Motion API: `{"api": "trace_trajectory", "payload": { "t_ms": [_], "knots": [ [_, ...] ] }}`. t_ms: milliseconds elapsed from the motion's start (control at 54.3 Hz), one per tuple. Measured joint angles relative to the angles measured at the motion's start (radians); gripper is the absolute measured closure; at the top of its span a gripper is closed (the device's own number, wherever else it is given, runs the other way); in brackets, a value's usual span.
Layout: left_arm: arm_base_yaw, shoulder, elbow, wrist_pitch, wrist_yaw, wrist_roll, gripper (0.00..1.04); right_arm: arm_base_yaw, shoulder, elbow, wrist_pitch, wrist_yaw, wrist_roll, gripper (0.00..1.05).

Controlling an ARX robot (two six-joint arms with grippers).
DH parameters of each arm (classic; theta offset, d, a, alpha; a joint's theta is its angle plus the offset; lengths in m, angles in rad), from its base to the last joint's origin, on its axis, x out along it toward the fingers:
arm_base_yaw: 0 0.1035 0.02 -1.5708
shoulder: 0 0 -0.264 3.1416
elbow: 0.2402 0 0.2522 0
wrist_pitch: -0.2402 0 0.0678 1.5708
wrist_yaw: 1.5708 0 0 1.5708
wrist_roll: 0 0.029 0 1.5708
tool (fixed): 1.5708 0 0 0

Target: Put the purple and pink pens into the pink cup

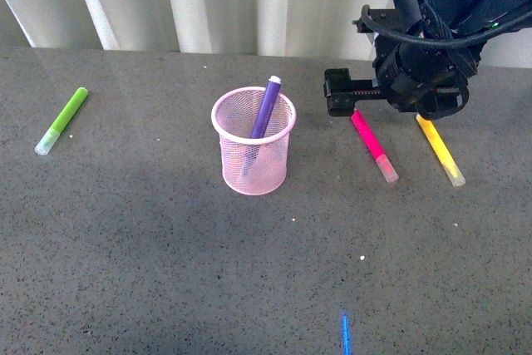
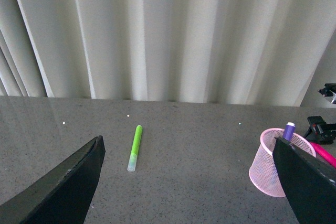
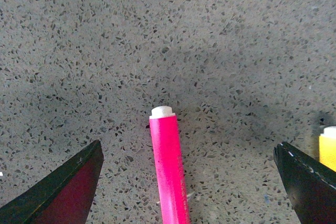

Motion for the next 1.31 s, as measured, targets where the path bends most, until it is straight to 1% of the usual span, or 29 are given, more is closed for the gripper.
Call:
{"api": "trace_trajectory", "payload": {
  "t_ms": [460, 479, 571, 737, 773, 847, 902, 939, 994, 1050, 1105, 1234, 1308],
  "knots": [
    [0.0, 0.0, 0.0, 0.0, 0.0, 0.0, 0.07, 0.008, 0.057, 0.007, 0.04, -0.007, 0.013, 0.07],
    [0.0, 0.0, 0.0, 0.0, 0.0, 0.0, 0.07, 0.008, 0.059, 0.007, 0.043, -0.004, 0.013, 0.08],
    [0.0, 0.0, 0.0, 0.0, 0.0, 0.0, 0.07, 0.008, 0.061, 0.008, 0.048, -0.004, 0.013, 0.25],
    [0.0, 0.0, 0.0, 0.0, 0.0, 0.0, 0.07, 0.002, 0.063, 0.008, 0.054, -0.001, 0.013, 0.48],
    [0.0, 0.0, 0.0, 0.0, 0.0, 0.0, 0.07, -0.003, 0.063, 0.008, 0.056, 0.0, 0.014, 0.55],
    [0.0, 0.0, 0.0, 0.0, 0.0, 0.0, 0.07, -0.009, 0.063, 0.008, 0.061, -0.001, 0.013, 0.63],
    [0.0, 0.0, 0.0, 0.0, 0.0, 0.0, 0.07, -0.015, 0.063, 0.008, 0.066, -0.002, 0.013, 0.72],
    [0.0, 0.0, 0.0, 0.0, 0.0, 0.0, 0.07, -0.017, 0.063, 0.008, 0.068, -0.003, 0.013, 0.76],
    [0.0, 0.0, 0.0, 0.0, 0.0, 0.0, 0.07, -0.022, 0.063, 0.005, 0.074, -0.004, 0.013, 0.84],
    [0.0, 0.0, 0.0, 0.0, 0.0, 0.0, 0.07, -0.025, 0.063, 0.002, 0.082, -0.005, 0.011, 0.9],
    [0.0, 0.0, 0.0, 0.0, 0.0, 0.0, 0.07, -0.028, 0.063, -0.002, 0.089, -0.008, 0.013, 0.93],
    [0.0, 0.0, 0.0, 0.0, 0.0, 0.0, 0.07, -0.034, 0.053, -0.023, 0.117, -0.021, 0.022, 0.93],
    [0.0, 0.0, 0.0, 0.0, 0.0, 0.0, 0.07, -0.038, 0.039, -0.053, 0.164, -0.031, 0.038, 0.93]
  ]
}}
